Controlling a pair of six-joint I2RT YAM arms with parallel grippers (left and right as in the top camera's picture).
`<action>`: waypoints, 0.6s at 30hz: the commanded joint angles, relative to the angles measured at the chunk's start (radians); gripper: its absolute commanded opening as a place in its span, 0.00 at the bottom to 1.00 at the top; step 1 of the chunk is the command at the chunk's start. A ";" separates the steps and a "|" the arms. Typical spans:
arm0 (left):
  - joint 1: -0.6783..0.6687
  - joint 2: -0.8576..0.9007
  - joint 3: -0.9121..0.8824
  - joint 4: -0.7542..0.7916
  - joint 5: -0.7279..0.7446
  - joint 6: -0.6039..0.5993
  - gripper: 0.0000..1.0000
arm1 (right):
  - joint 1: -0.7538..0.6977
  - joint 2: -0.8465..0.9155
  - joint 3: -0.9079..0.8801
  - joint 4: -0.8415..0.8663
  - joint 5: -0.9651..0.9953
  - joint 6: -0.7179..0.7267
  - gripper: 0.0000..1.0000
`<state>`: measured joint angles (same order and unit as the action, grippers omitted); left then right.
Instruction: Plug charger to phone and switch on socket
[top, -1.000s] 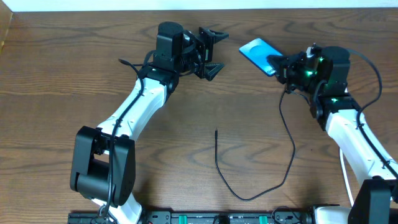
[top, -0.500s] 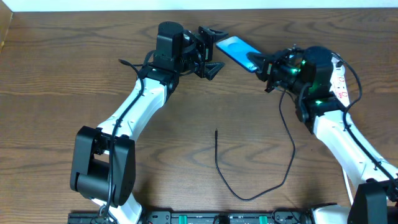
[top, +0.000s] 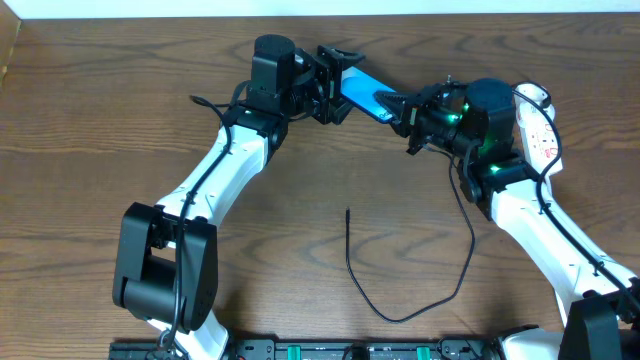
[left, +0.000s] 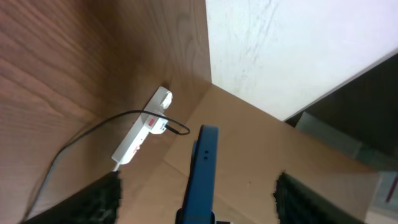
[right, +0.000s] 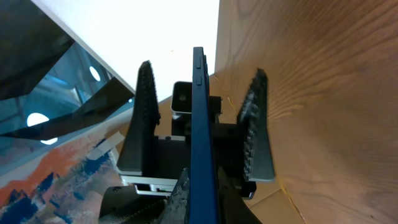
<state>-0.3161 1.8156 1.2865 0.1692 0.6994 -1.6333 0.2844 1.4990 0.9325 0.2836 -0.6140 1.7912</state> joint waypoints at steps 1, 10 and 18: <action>0.001 -0.023 0.003 0.005 -0.013 -0.003 0.66 | 0.008 -0.006 0.021 0.013 -0.005 0.011 0.01; 0.001 -0.023 0.003 0.005 -0.012 -0.003 0.40 | 0.037 -0.006 0.021 0.013 0.011 0.011 0.01; 0.001 -0.023 0.003 0.005 -0.012 -0.003 0.20 | 0.045 -0.006 0.021 0.013 0.021 0.011 0.01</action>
<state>-0.3161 1.8156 1.2865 0.1688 0.6922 -1.6474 0.3138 1.4990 0.9325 0.2829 -0.5755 1.7954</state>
